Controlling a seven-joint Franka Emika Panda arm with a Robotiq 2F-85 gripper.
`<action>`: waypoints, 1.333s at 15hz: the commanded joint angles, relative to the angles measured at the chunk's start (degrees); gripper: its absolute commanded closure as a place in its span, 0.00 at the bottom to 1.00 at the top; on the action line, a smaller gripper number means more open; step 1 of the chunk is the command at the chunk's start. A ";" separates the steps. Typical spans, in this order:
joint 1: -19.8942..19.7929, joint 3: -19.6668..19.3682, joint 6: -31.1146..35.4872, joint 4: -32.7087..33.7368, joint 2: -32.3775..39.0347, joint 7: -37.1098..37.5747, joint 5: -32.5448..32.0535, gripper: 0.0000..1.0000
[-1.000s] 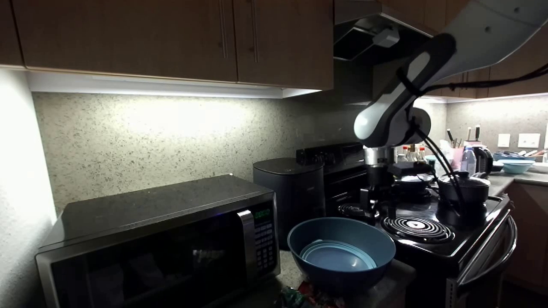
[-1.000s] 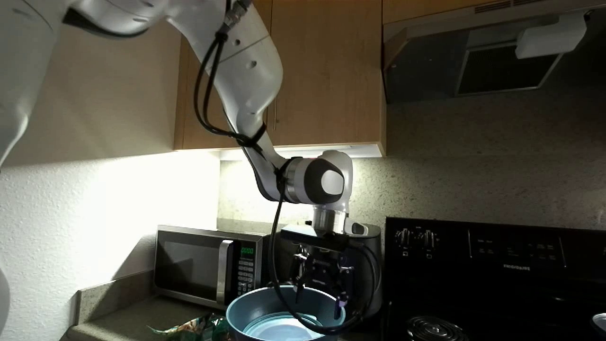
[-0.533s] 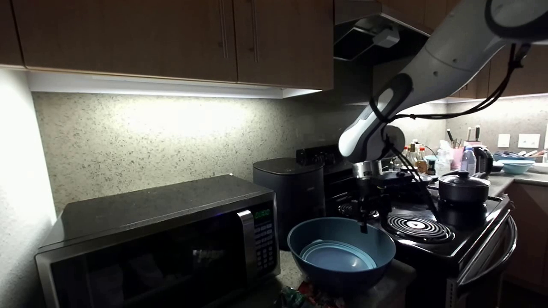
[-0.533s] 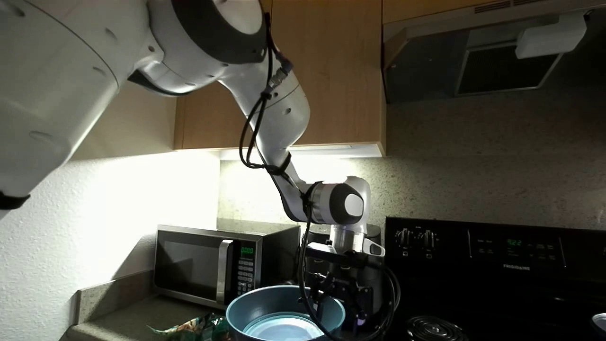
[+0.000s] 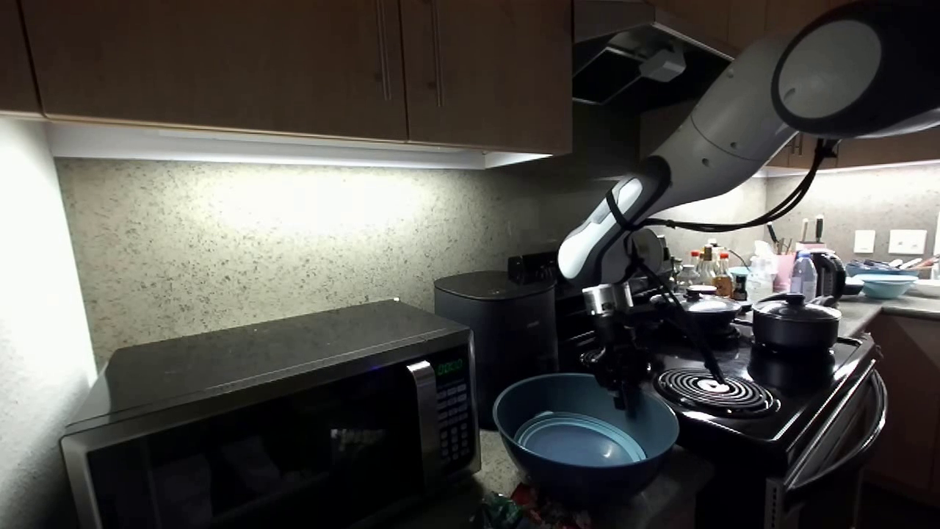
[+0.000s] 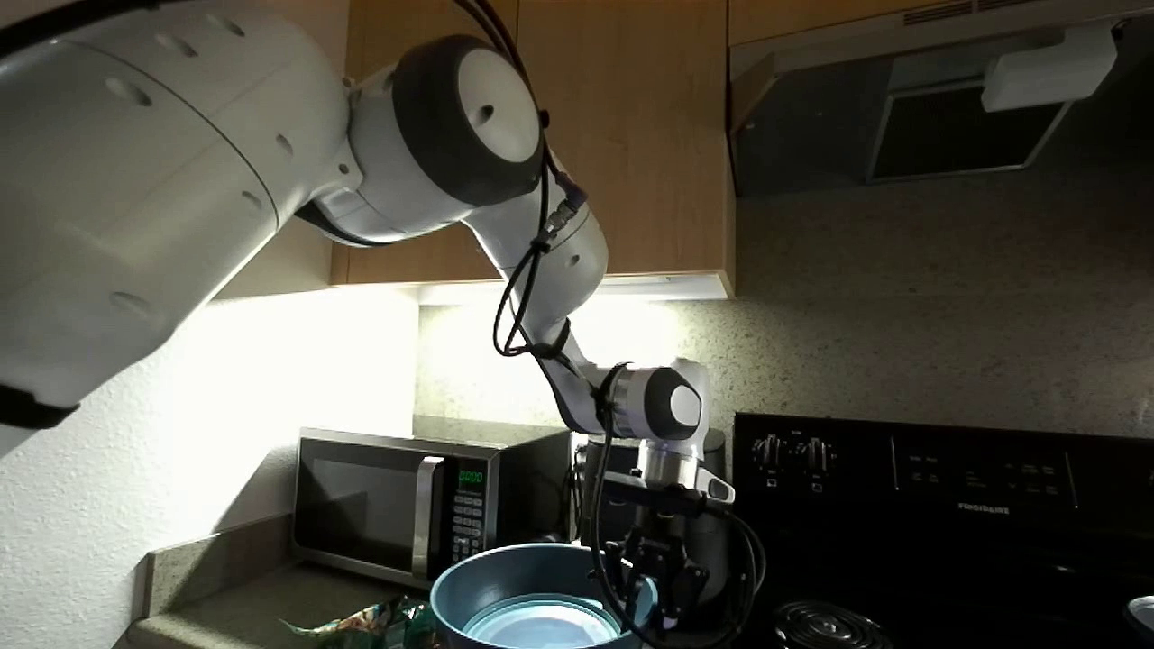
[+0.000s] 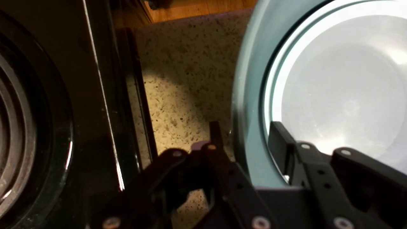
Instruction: Put the blue bowl on top of the air fryer then set it down again
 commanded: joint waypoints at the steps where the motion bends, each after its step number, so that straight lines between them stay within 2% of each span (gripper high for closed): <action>1: -1.99 1.40 -3.63 3.64 2.24 1.07 -0.29 0.87; 2: -2.23 1.44 -4.08 4.04 2.48 1.25 -0.01 0.92; 5: -3.20 1.80 -6.34 4.89 2.39 1.90 1.63 0.96; 8: -4.19 2.43 -8.74 3.30 -0.33 1.57 4.29 0.93; 20: -3.32 2.55 -5.45 -10.15 -20.96 -0.04 7.34 0.93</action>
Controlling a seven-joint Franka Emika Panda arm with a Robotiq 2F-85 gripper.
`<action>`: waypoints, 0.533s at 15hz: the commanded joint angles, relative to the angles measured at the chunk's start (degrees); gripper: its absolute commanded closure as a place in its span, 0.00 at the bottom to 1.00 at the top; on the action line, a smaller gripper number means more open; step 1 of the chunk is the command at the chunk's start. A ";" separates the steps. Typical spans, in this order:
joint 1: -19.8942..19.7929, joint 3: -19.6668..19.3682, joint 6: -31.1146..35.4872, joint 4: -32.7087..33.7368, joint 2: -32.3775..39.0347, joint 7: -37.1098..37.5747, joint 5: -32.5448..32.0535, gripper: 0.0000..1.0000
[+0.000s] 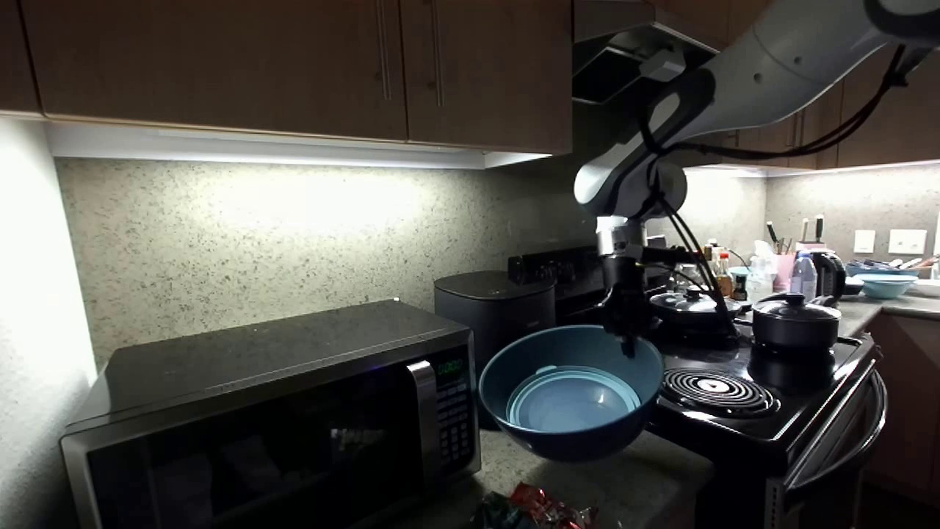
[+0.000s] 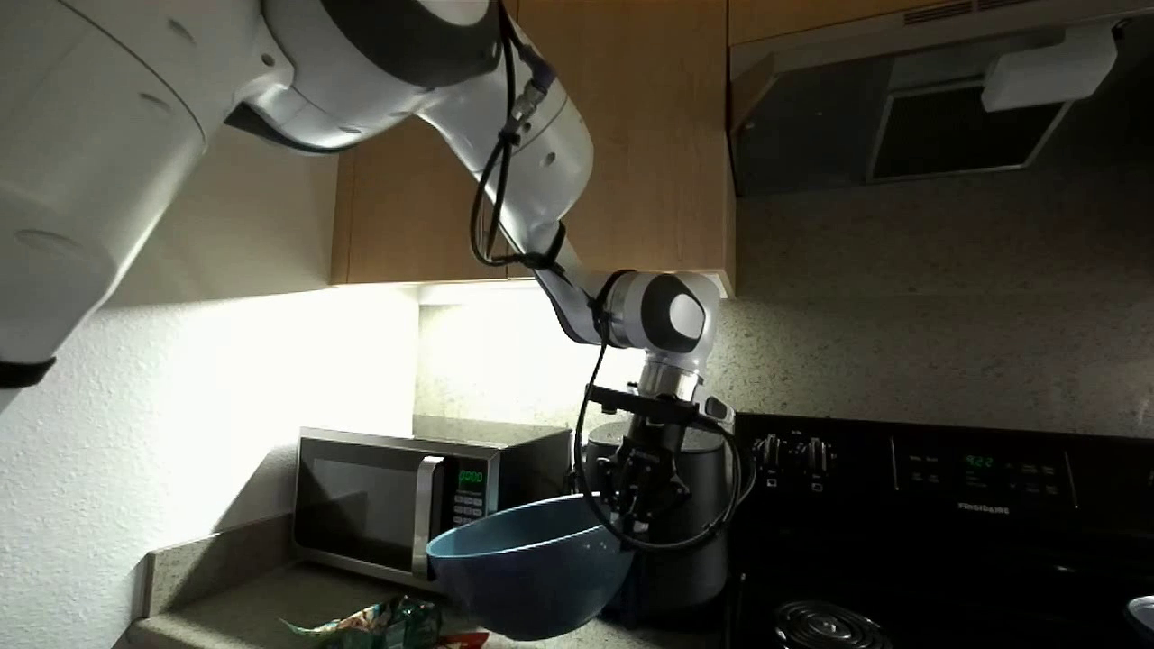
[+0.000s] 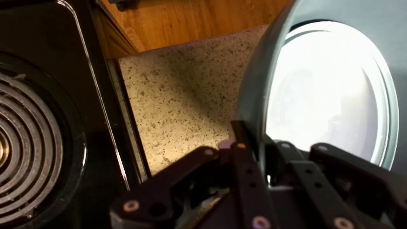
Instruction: Put the blue bowl on top of the air fryer then set it down again
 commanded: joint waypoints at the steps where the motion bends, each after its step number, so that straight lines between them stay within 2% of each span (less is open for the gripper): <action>1: -0.30 0.47 2.10 -5.96 -7.64 -0.09 3.62 0.93; 5: -0.18 -0.28 2.86 -8.16 -12.09 0.77 5.62 0.94; 6: -0.06 -0.68 0.77 -4.59 -7.78 -0.05 2.73 0.93; 8: 0.01 -0.86 1.17 -5.72 -9.46 -0.05 3.01 0.93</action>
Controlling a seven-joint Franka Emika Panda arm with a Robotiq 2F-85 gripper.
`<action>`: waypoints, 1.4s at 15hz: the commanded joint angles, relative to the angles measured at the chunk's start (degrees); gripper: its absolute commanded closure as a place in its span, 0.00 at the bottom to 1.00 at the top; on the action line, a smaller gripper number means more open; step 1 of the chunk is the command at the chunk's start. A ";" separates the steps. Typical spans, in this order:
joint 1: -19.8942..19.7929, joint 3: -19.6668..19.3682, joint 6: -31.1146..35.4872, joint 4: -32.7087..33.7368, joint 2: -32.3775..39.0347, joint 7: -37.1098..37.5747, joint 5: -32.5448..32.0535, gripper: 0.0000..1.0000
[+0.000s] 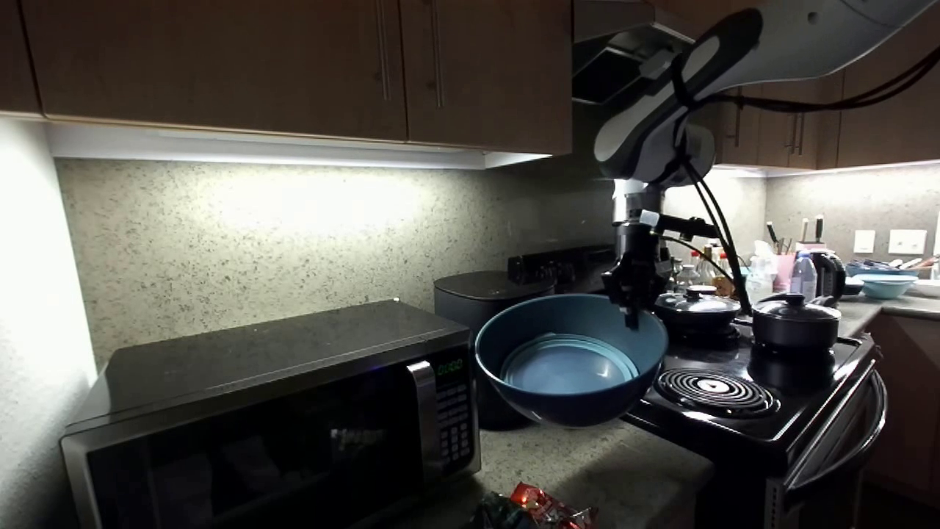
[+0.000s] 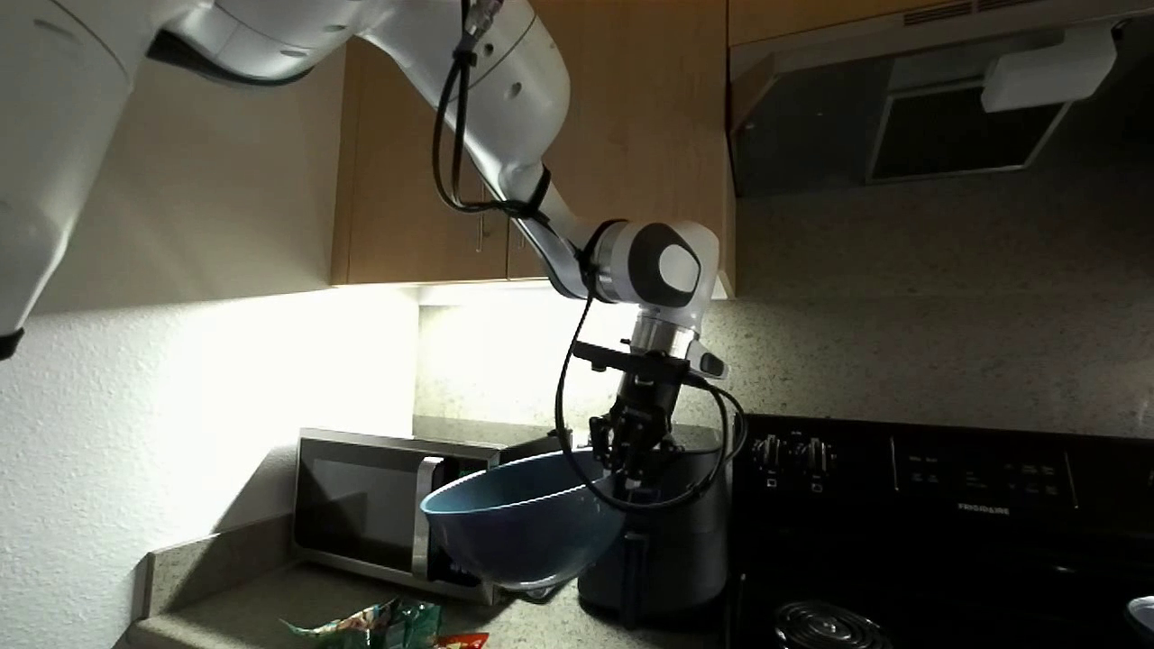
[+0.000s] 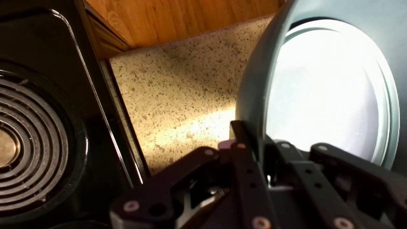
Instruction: Put the blue bowl on top of the air fryer then set it down again
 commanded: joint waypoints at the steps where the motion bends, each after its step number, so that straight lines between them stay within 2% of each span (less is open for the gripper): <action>1: 0.25 -0.30 -0.03 -0.20 -0.33 -0.05 0.12 0.93; 9: -1.66 -1.55 4.10 1.03 -4.29 -1.62 10.50 0.93; 14: -1.92 -2.29 8.92 2.77 -5.73 -1.45 20.74 0.93; 16: -1.73 -2.40 10.14 4.73 -4.44 0.73 23.96 0.93; 17: -1.66 -2.43 10.47 5.44 -3.73 1.44 24.95 0.93; 18: -1.42 -2.57 9.36 4.10 -4.10 0.00 21.43 0.93; 21: -1.40 -2.40 9.85 5.12 -2.85 0.21 22.54 0.93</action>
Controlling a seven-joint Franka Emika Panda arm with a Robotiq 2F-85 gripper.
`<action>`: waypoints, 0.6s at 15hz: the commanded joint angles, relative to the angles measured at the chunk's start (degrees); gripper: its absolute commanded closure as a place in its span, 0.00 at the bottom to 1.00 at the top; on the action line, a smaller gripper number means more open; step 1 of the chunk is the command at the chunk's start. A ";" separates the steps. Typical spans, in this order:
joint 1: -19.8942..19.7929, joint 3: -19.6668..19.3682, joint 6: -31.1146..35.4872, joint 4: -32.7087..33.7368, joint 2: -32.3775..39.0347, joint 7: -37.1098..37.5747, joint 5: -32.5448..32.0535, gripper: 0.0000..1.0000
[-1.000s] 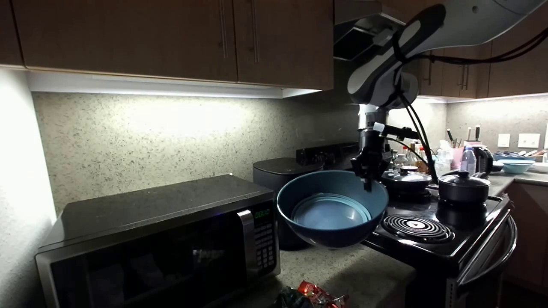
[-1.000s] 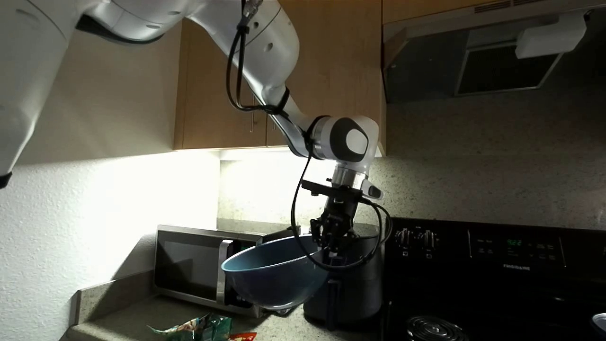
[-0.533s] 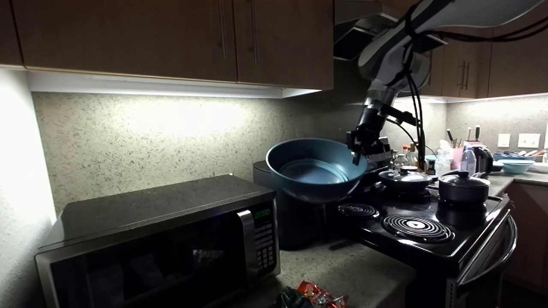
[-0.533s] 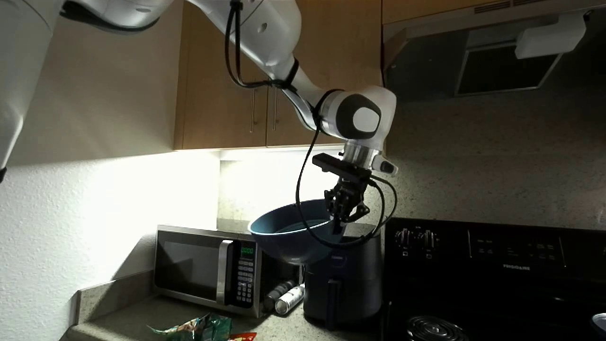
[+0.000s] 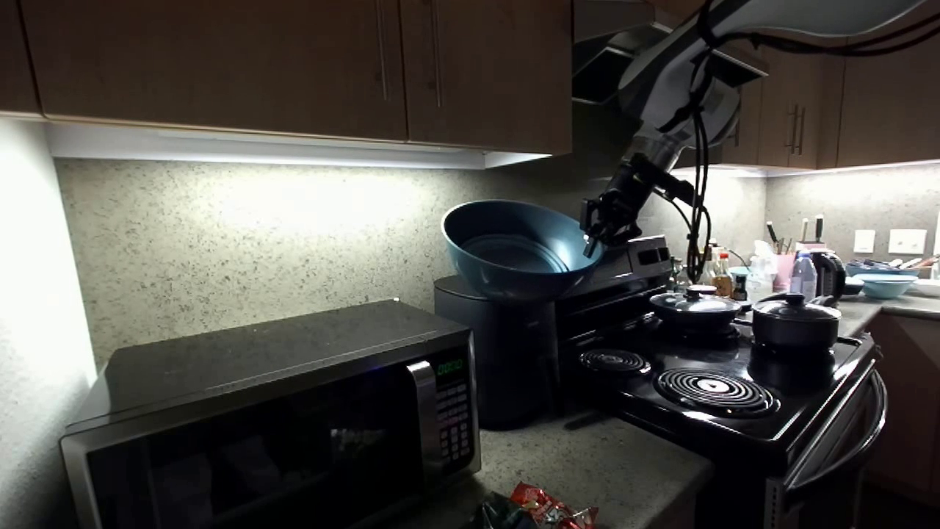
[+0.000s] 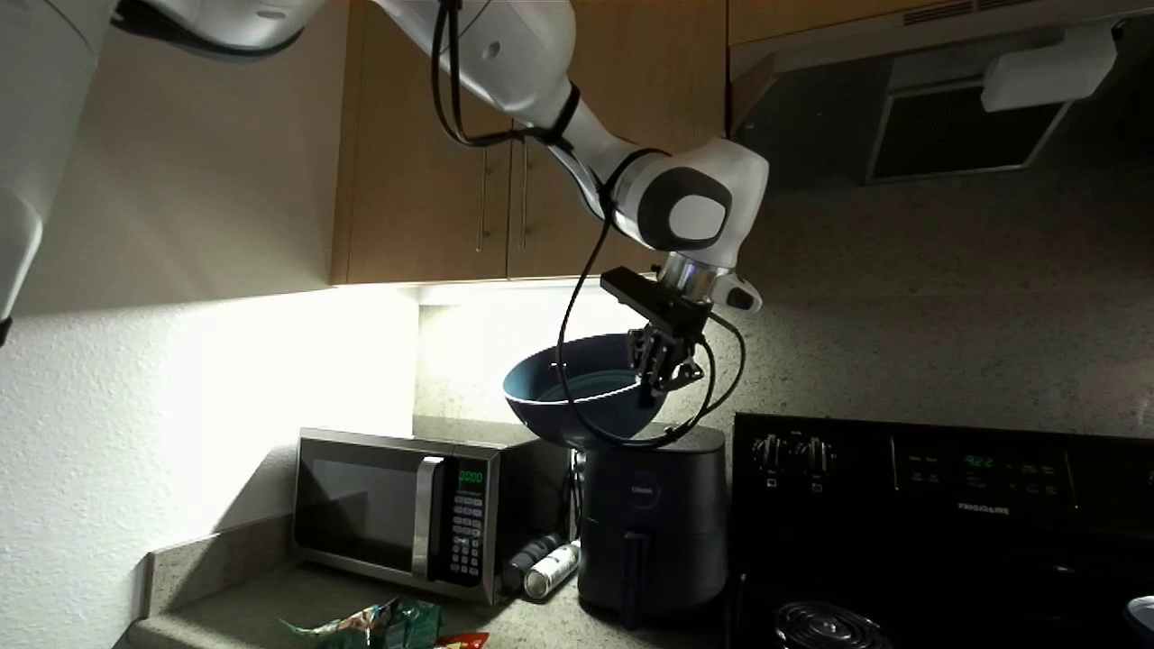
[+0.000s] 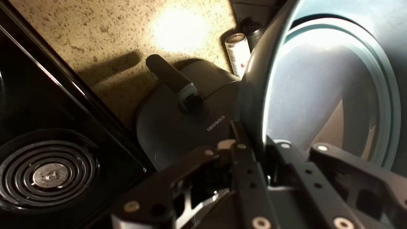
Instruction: Put the blue bowl on top of the air fryer then set it down again
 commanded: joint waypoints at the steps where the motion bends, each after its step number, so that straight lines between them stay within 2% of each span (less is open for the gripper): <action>1: 0.24 0.20 2.69 0.93 1.47 0.69 0.63 0.93; 5: 0.50 0.88 8.60 3.57 4.23 3.49 2.25 0.93; 9: 1.55 2.48 11.21 7.17 5.39 8.65 2.59 0.93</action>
